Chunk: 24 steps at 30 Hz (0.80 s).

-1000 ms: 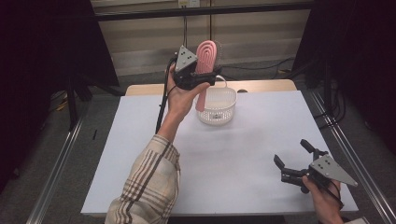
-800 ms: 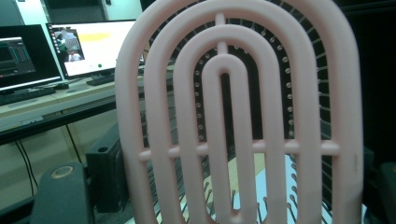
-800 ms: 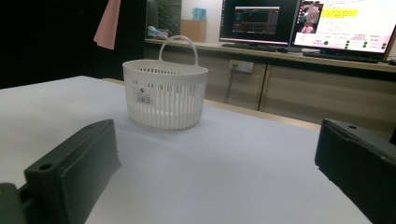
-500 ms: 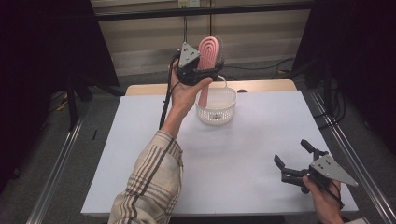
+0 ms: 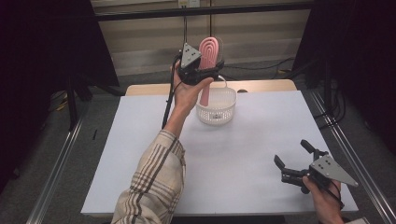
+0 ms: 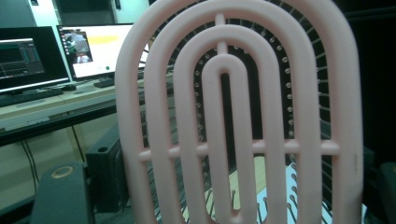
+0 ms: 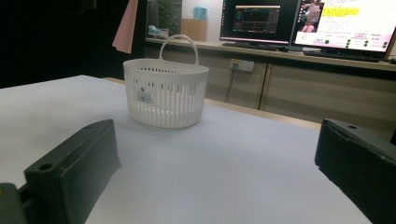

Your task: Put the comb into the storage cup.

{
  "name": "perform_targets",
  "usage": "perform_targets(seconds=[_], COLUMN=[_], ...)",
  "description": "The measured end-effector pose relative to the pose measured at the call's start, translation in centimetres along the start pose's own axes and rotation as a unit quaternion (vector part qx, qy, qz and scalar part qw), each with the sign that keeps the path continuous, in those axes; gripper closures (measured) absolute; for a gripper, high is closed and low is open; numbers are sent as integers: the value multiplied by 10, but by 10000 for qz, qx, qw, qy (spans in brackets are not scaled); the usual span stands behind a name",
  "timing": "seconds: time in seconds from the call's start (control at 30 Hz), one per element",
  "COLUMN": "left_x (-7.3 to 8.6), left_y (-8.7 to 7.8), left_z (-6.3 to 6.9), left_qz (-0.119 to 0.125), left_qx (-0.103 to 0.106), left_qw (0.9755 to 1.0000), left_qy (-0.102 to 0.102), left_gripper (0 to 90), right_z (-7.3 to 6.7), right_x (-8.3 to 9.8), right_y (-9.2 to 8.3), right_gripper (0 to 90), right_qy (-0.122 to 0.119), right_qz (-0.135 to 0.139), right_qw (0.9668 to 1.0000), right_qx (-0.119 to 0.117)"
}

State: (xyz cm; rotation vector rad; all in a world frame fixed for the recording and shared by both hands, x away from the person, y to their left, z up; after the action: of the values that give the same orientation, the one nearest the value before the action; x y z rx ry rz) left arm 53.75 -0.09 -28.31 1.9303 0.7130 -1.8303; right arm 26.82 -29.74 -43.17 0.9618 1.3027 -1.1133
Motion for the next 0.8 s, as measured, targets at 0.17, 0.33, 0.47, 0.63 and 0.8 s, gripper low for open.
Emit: perform_targets(seconds=[0.17,0.33,0.47,0.63,0.8], left_x=[4,6,11,19,27], left_y=[4,7,11,14,18], left_z=[-4,-7,-9,-14,-14], left_qz=[-6,53,22,55,-41], left_qx=[-212,-265,-323,-352,-330], left_qw=[9998,9996,9995,9994,9994], left_qy=[67,47,47,-6,0], left_gripper=[210,209,209,209,209], right_z=[0,0,0,0,1], right_x=[0,0,0,0,0], right_y=[0,-1,-1,-1,-1], right_gripper=[0,0,0,0,0], right_qy=[4,15,-5,3,4], right_qz=[-1,-2,-15,-8,-17], right_qw=[10000,10000,10000,10000,10000], right_qx=[5,-14,-22,-25,-8])
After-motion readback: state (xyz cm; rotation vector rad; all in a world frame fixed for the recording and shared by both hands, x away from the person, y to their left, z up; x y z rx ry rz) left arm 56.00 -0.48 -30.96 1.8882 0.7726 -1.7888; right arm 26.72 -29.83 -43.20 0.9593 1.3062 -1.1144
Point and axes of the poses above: each handheld gripper's, and its own axes: y roughly forward along the jaws, x roughly out of its underside, z roughly to its right, the point moved 2 cm from there along y, roughly forward along the jaws, and after that the axes turned 7 degrees about x, right-handed, at the moved point
